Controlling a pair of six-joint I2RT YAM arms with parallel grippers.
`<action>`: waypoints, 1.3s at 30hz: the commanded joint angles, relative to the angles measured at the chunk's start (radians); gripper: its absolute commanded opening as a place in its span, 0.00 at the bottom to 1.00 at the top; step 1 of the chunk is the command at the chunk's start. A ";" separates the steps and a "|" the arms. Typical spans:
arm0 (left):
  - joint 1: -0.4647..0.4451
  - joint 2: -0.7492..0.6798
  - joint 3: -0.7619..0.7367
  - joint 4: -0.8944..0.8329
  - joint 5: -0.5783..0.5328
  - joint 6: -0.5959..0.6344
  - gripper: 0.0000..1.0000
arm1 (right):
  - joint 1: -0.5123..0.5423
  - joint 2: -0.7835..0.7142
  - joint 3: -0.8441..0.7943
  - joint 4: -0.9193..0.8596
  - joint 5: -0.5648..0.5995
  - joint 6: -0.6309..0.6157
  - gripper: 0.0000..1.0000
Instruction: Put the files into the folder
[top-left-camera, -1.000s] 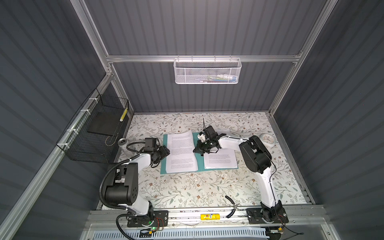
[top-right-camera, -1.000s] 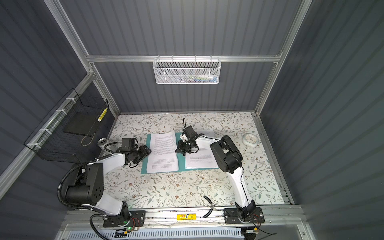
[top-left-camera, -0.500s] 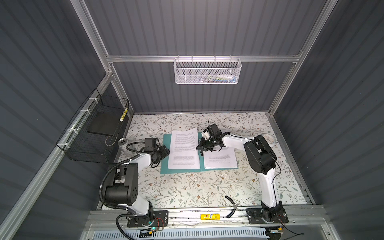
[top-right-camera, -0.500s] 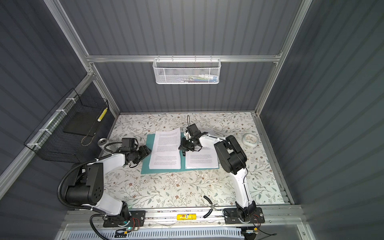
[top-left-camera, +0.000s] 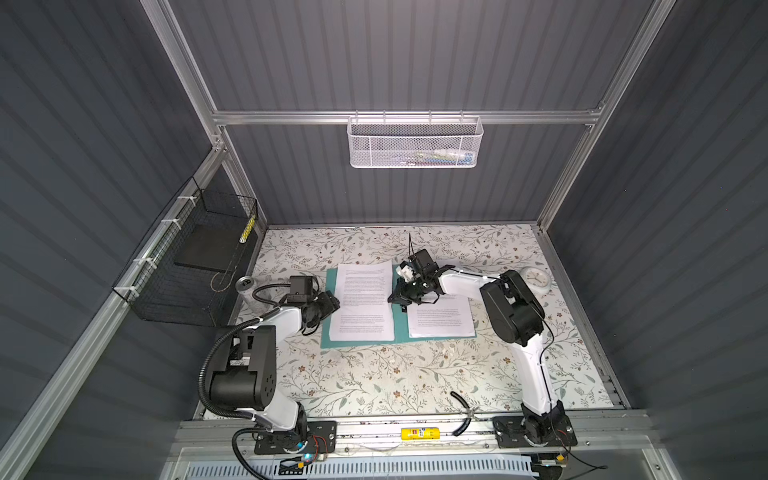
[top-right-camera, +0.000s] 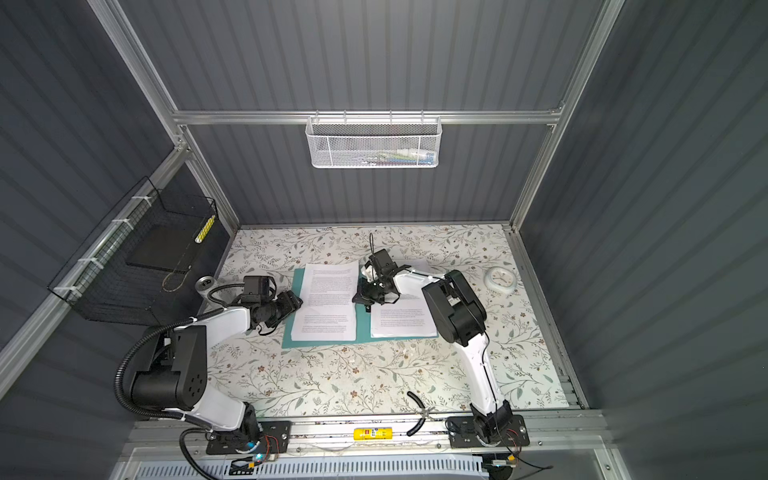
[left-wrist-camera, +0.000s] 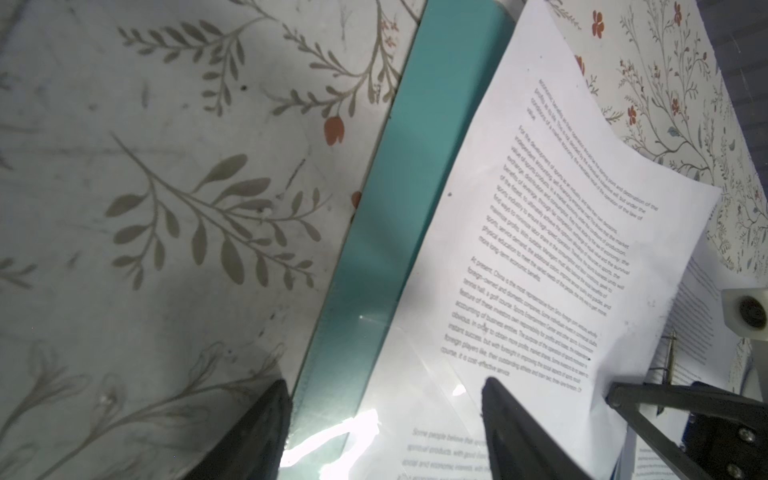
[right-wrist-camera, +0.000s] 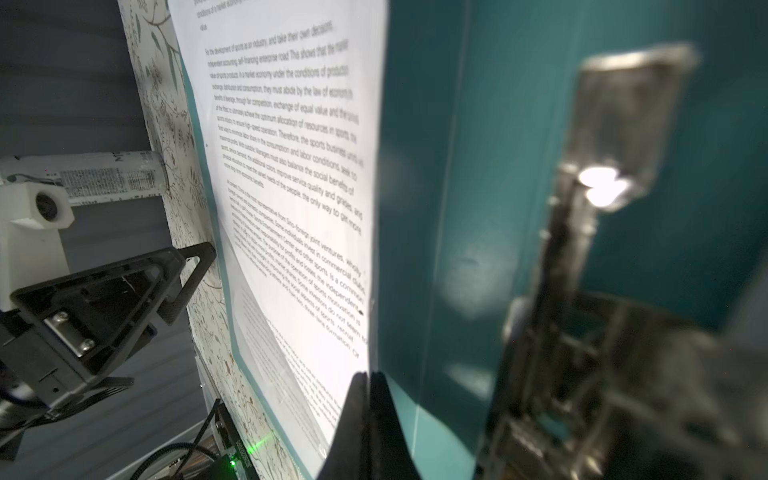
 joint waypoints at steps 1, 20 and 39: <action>-0.008 0.049 -0.032 -0.082 0.003 0.007 0.74 | 0.012 0.031 0.052 -0.061 -0.031 -0.067 0.00; -0.008 0.055 -0.030 -0.073 0.003 0.003 0.74 | 0.045 0.091 0.154 -0.146 -0.047 -0.141 0.00; -0.011 -0.066 0.047 -0.132 0.016 0.001 0.75 | -0.010 -0.230 0.057 -0.235 0.082 -0.135 0.53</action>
